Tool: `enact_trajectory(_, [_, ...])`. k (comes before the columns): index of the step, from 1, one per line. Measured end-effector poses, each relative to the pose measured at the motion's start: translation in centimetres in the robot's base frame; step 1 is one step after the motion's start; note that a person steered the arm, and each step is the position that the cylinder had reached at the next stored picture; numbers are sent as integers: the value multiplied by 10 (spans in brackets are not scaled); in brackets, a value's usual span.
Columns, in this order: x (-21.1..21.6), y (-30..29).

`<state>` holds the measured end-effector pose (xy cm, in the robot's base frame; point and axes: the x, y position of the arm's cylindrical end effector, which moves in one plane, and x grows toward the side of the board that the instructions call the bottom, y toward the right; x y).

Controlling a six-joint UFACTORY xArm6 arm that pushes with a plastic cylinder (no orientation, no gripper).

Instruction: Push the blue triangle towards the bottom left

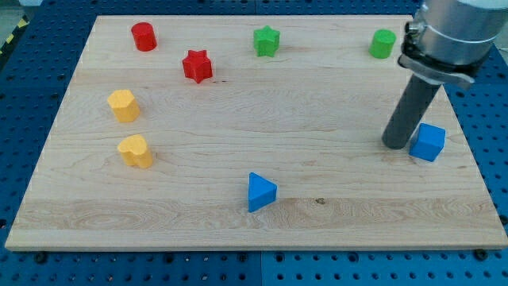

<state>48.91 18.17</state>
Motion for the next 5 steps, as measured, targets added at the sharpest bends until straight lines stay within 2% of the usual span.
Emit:
enact_trajectory(1, [24,10])
enact_trajectory(2, [20,63])
enact_trajectory(3, [-16,99])
enact_trajectory(4, [-15,90])
enact_trajectory(5, [16,84])
